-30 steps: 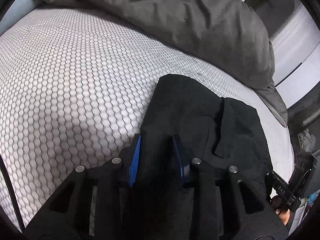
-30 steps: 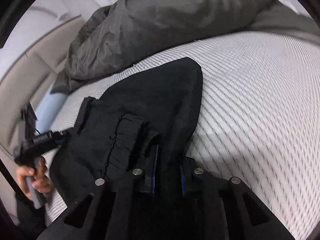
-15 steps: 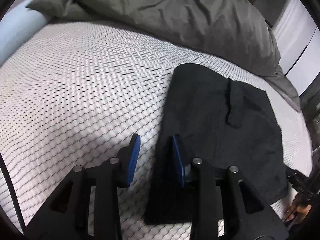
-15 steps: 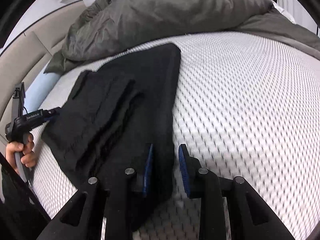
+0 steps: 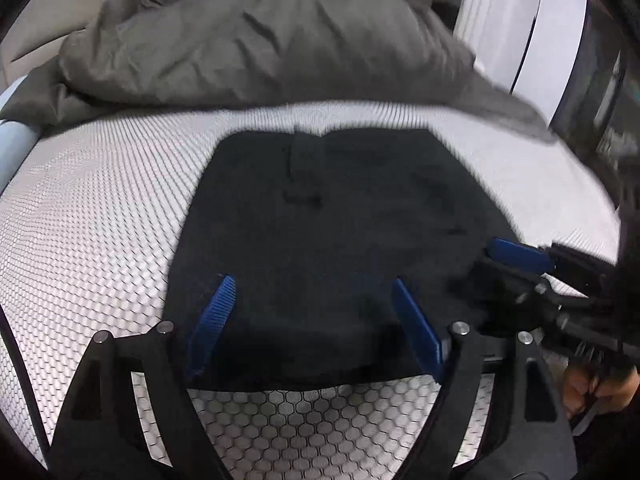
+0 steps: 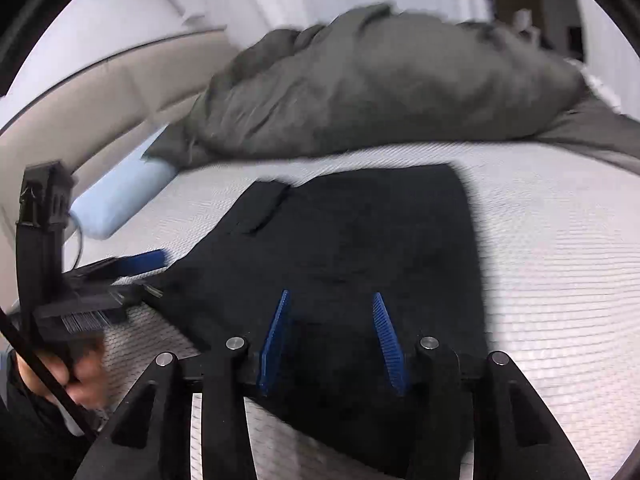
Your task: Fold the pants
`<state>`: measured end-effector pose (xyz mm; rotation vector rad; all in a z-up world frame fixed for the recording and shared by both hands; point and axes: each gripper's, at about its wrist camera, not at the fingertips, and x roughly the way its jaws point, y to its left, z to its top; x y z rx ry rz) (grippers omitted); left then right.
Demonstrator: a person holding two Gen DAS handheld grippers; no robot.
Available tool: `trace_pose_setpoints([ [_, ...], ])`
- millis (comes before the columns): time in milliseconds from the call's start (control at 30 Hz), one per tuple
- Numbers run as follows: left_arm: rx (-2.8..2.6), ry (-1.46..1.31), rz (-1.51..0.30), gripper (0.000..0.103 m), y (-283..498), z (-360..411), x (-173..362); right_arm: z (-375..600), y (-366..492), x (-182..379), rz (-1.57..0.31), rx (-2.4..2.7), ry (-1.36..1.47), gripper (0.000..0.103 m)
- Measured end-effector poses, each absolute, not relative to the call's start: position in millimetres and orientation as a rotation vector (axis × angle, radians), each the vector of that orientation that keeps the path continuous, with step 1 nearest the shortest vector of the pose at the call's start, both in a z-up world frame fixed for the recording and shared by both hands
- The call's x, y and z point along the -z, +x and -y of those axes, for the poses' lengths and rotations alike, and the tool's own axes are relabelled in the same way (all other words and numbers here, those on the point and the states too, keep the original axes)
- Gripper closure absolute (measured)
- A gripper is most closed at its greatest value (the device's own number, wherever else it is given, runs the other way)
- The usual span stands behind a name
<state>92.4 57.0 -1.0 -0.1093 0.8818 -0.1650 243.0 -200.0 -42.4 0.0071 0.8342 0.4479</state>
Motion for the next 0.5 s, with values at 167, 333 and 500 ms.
trace_pose_setpoints([
  [167,0.164,-0.011,-0.901,0.024,81.8,-52.0,17.8,184.6,241.1,60.8,-0.860,-0.420,-0.192,0.070],
  [333,0.164,-0.003,-0.902,0.024,72.0,-50.4,14.3,227.5,231.5,49.1,-0.849,-0.419,-0.109,0.070],
  [500,0.152,0.003,-0.912,0.023,76.1,-48.5,17.7,267.8,224.2,56.0,-0.895,-0.365,-0.016,0.070],
])
